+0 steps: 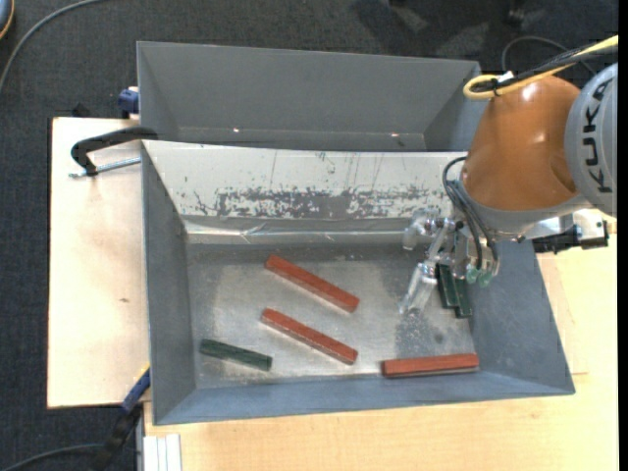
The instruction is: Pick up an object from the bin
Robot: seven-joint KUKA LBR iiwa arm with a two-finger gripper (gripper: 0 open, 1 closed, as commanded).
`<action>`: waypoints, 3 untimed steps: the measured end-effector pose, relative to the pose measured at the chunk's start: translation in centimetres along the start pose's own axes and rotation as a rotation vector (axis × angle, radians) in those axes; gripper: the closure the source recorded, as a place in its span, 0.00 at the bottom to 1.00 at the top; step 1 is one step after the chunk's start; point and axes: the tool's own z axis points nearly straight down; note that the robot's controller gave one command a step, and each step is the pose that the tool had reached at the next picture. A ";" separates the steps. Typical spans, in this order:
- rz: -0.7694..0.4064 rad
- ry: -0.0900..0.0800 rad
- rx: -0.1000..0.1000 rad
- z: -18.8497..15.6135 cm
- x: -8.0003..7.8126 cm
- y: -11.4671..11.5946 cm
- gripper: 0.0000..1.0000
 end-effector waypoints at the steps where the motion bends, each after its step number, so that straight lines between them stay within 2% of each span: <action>1: -0.025 0.009 0.000 10.4 -2.1 6.0 0.00; 2: -0.021 0.002 -0.001 12.2 -2.8 8.1 0.00; 3: -0.020 0.002 -0.001 12.1 -2.8 8.0 1.00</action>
Offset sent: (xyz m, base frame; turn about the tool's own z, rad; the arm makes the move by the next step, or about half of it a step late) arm 0.0360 0.0492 -0.0996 -0.0201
